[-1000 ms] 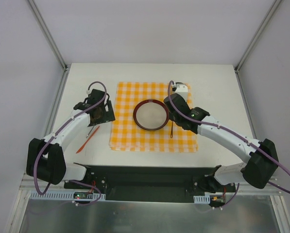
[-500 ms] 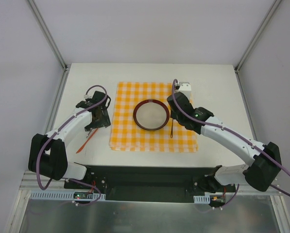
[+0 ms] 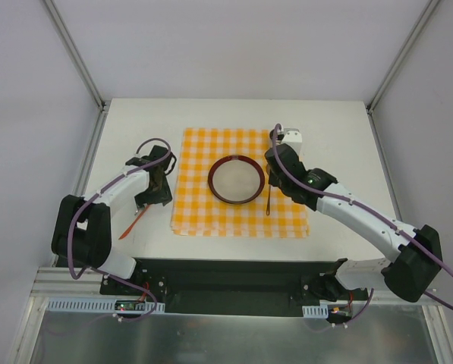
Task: Set the dinner table for one person
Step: Pick up the knife at the center of the board.
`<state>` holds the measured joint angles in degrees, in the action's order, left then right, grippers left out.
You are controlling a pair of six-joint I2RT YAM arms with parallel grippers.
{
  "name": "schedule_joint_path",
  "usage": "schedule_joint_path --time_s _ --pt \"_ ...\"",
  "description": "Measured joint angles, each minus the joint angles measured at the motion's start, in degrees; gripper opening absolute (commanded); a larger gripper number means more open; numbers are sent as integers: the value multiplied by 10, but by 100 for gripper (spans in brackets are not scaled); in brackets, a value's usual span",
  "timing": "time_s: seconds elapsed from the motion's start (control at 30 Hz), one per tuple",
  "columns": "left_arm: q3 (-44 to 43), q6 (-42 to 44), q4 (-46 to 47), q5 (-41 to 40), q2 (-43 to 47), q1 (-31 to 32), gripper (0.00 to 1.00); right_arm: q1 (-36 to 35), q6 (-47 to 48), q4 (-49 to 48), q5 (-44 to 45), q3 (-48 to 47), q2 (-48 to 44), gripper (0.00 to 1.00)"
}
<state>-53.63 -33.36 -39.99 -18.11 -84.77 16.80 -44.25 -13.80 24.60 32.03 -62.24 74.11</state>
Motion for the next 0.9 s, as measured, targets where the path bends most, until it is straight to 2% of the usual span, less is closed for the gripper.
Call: schedule_joint_path --time_s 0.23,0.9 --pt "12 -3 4 0 -23 -5 58 6 0 0 -10 3 -1 22" --pt "30 -3 37 18 -49 -49 63 13 0 -5 -21 12 -9 22"
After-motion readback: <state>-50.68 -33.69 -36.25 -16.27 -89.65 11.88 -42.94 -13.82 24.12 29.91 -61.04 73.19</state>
